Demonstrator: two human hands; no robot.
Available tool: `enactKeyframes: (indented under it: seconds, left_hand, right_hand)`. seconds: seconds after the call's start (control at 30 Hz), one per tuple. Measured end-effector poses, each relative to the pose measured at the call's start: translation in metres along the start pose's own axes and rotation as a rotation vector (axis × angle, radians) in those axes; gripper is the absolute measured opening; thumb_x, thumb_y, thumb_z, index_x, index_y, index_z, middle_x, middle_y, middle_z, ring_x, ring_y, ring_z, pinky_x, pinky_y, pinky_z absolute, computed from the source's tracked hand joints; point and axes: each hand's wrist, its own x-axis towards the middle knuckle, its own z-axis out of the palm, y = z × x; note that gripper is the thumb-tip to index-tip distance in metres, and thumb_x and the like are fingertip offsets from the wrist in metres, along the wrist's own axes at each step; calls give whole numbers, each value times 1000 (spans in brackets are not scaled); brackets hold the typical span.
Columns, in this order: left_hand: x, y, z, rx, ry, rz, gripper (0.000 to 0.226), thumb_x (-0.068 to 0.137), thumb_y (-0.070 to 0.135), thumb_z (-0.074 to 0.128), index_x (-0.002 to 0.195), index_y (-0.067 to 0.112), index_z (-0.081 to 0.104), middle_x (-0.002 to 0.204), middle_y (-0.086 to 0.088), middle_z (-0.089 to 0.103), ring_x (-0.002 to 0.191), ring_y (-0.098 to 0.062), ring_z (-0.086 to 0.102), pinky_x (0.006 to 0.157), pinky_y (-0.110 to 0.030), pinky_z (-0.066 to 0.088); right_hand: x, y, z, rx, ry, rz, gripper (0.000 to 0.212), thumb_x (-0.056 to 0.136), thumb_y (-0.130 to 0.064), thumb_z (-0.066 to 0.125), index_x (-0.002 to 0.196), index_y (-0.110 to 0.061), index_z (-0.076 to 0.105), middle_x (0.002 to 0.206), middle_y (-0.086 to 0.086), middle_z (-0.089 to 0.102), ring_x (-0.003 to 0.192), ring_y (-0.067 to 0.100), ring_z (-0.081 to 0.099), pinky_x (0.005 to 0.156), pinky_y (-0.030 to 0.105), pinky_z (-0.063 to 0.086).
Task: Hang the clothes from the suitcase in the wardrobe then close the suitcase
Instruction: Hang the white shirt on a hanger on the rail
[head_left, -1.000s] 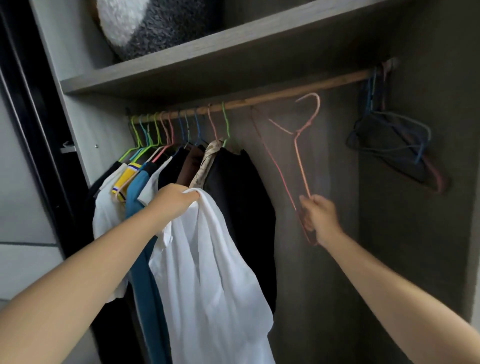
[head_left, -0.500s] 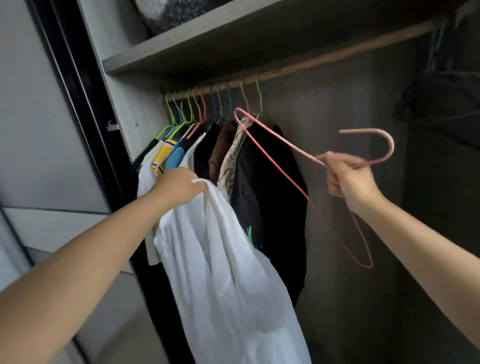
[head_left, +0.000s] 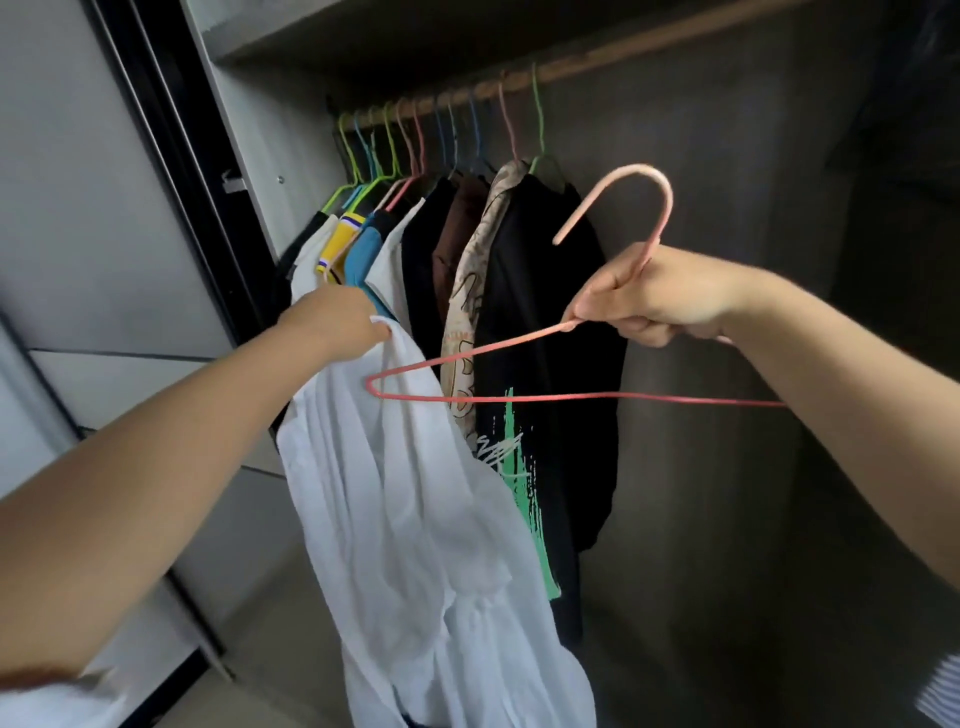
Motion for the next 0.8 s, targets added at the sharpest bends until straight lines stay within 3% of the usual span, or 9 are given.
enactKeyframes:
  seconds: [0.1,0.17,0.23,0.3,0.37,0.53,0.6,0.7,0.8]
  left_hand:
    - [-4,11,0,-8,33,15,34,95,25,42,84,-3,56,99,-19,57,97,-33,52,67,-30,34]
    - [-6,18,-1,-47,48,17,36,95,25,41,75,-2,54,82,-13,50,97,-35,53,64,-30,33]
    - [-8,27,-2,-135,54,29,43,94,24,42,56,6,39,64,-6,40,81,-33,52,56,-29,29]
    - [-11,38,-2,-282,49,31,45,91,19,46,50,8,31,56,-6,34,60,-24,41,50,-29,24]
    - [-16,52,-3,-437,82,31,41,87,13,49,50,10,32,55,-6,33,54,-19,34,49,-28,22]
    - [-21,79,-17,-555,279,184,29,90,9,44,61,8,42,64,-5,40,76,-24,42,58,-31,22]
    - [-23,85,-22,-406,397,256,24,91,15,41,78,4,56,82,-11,51,89,-29,46,67,-31,30]
    - [-23,87,-25,-115,587,318,54,88,37,22,93,3,64,103,-14,51,105,-31,40,82,-39,31]
    - [-19,93,-25,-195,488,308,50,94,34,22,94,4,60,101,-15,56,102,-31,46,79,-37,34]
  right_hand:
    - [7,-4,15,47,-15,38,22,92,-3,47,78,-4,64,34,-8,27,29,5,18,38,12,12]
    - [11,-8,23,72,-32,46,22,92,-4,48,76,-5,64,35,-7,27,30,5,18,38,12,12]
    - [13,-11,31,98,-30,42,22,92,-4,48,75,-5,62,34,-7,27,29,6,17,37,11,13]
    - [14,-9,40,143,24,34,21,92,-3,48,74,-5,60,33,-7,27,29,6,17,36,11,13]
    - [14,-4,47,204,118,33,23,92,-2,47,72,-6,58,32,-6,28,28,7,17,36,11,13]
    - [2,-3,36,439,369,11,26,95,-8,39,75,-11,54,34,-8,27,30,7,17,36,10,13]
    - [-3,-8,28,528,416,-18,28,94,-8,30,76,-13,51,36,-7,26,31,7,16,39,12,13]
    - [-12,-13,18,561,447,-82,31,92,-9,21,78,-13,49,36,-3,30,32,9,16,43,15,11]
    - [-23,-13,10,540,517,-115,32,97,-20,25,79,-11,50,38,2,33,31,10,18,44,20,9]
